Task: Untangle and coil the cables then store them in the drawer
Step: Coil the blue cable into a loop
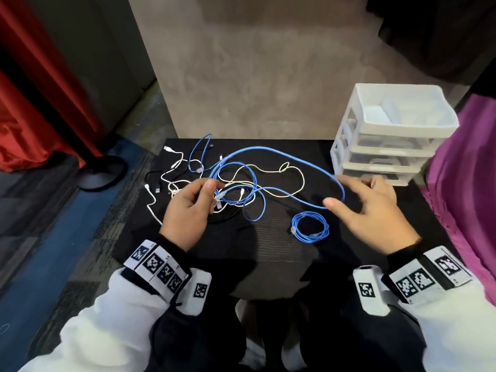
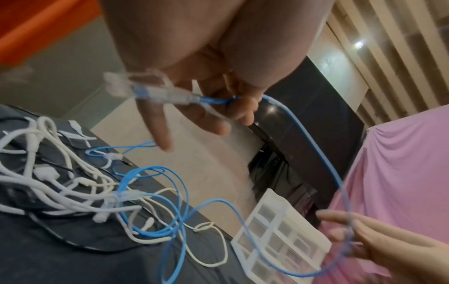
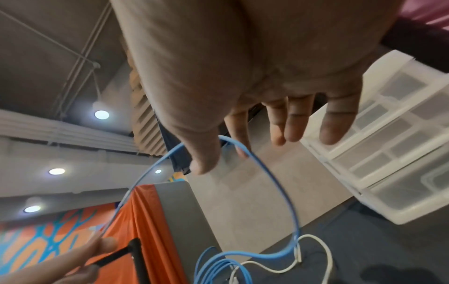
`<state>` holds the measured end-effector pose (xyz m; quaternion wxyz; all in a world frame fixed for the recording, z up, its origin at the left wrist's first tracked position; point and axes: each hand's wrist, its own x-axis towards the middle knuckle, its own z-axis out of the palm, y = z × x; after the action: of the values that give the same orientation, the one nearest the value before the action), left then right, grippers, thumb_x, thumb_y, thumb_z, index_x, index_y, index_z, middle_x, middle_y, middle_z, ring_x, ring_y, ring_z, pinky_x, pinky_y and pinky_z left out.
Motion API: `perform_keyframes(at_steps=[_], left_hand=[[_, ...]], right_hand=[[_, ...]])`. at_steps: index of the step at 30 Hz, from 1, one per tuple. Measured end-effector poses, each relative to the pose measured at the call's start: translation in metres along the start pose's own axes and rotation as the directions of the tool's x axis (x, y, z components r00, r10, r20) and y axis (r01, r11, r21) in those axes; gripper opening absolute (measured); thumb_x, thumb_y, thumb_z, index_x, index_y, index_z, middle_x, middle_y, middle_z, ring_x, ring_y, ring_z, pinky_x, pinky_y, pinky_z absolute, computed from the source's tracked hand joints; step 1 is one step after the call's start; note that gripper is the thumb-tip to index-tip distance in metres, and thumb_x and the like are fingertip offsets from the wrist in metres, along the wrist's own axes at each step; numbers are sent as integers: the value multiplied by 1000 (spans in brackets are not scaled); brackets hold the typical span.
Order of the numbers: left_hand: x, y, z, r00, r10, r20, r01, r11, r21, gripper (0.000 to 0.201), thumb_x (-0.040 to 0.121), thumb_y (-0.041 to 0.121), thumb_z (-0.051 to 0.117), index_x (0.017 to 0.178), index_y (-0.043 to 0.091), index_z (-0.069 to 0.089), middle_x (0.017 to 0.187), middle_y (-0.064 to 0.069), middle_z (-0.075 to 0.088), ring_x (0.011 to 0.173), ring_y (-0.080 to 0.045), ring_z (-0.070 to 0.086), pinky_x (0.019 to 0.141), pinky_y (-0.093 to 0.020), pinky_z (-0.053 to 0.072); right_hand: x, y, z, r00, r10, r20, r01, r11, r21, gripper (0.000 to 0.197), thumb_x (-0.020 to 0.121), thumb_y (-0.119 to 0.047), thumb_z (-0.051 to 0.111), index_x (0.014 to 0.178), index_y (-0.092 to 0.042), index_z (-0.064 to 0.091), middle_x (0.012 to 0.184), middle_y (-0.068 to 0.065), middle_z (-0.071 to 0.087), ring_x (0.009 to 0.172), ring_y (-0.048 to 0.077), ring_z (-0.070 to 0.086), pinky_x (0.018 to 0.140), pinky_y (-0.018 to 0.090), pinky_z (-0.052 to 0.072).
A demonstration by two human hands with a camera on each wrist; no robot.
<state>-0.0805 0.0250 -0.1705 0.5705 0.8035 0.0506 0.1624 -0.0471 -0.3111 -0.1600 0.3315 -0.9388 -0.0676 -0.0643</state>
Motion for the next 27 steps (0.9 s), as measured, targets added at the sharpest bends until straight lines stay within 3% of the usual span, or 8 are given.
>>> perform_keyframes(at_steps=[4, 8, 11, 15, 18, 21, 23, 27], left_hand=[[-20, 26, 21, 975, 54, 215, -63, 997, 38, 24, 104, 25, 53, 101, 15, 75, 63, 21, 62, 63, 6, 56, 70, -18, 46], [-36, 52, 40, 908, 117, 401, -125, 992, -7, 23, 103, 24, 56, 98, 16, 77, 83, 15, 73, 80, 3, 64, 79, -13, 45], [-36, 57, 42, 883, -9, 469, 78, 989, -128, 35, 107, 30, 47, 95, 9, 72, 61, 9, 53, 55, -8, 48, 56, -18, 38], [-40, 52, 37, 788, -164, 594, 293, 947, -128, 37, 109, 26, 40, 84, 8, 60, 62, -1, 46, 56, -18, 50, 57, -25, 45], [-44, 67, 33, 751, -186, 634, 511, 772, -379, 29, 104, 30, 41, 86, 12, 54, 66, -1, 49, 57, -16, 50, 54, -25, 46], [-32, 76, 30, 808, -97, 582, 547, 489, -679, 28, 104, 33, 37, 87, 16, 52, 106, -6, 73, 92, -17, 72, 79, -33, 61], [-21, 79, 27, 879, -42, 475, 448, 416, -791, 29, 108, 30, 32, 90, 16, 50, 141, -12, 61, 129, -20, 60, 106, -43, 51], [-12, 72, 32, 966, -78, 248, 236, 662, -711, 24, 110, 22, 39, 91, 17, 53, 149, -2, 54, 135, -22, 55, 110, -43, 47]], right_hand=[[-12, -35, 0, 980, -176, -97, 190, 970, 150, 66, 87, -43, 77, 148, -36, 50, 133, -13, 43, 127, 4, 33, 113, 13, 22], [-19, -55, 14, 928, -365, 73, 350, 922, 163, 28, 101, -39, 64, 128, -35, 66, 115, -15, 69, 114, 6, 58, 103, 29, 45], [-21, -59, 17, 953, -264, 150, 191, 906, 378, 22, 107, -29, 54, 91, -27, 69, 68, 1, 63, 63, 8, 59, 68, 32, 47], [-19, -50, 18, 984, -179, -20, 174, 914, 367, 24, 104, -33, 60, 83, -25, 69, 77, -9, 68, 73, 5, 61, 76, 26, 48], [-17, -42, 23, 992, -129, 14, 117, 937, 329, 28, 103, -37, 60, 80, -24, 67, 68, -11, 62, 65, 2, 53, 68, 24, 44], [-27, -45, 37, 972, -182, 151, 132, 947, 294, 27, 107, -32, 52, 88, -24, 68, 66, -20, 60, 63, 0, 55, 68, 20, 40], [-39, -49, 48, 943, -229, 240, 160, 948, 274, 28, 107, -39, 49, 97, -24, 69, 75, -23, 66, 73, -1, 62, 75, 23, 46], [-60, -64, 51, 817, -373, 440, 299, 926, 229, 31, 101, -49, 44, 96, -24, 63, 80, -2, 68, 78, 15, 64, 79, 42, 52]])
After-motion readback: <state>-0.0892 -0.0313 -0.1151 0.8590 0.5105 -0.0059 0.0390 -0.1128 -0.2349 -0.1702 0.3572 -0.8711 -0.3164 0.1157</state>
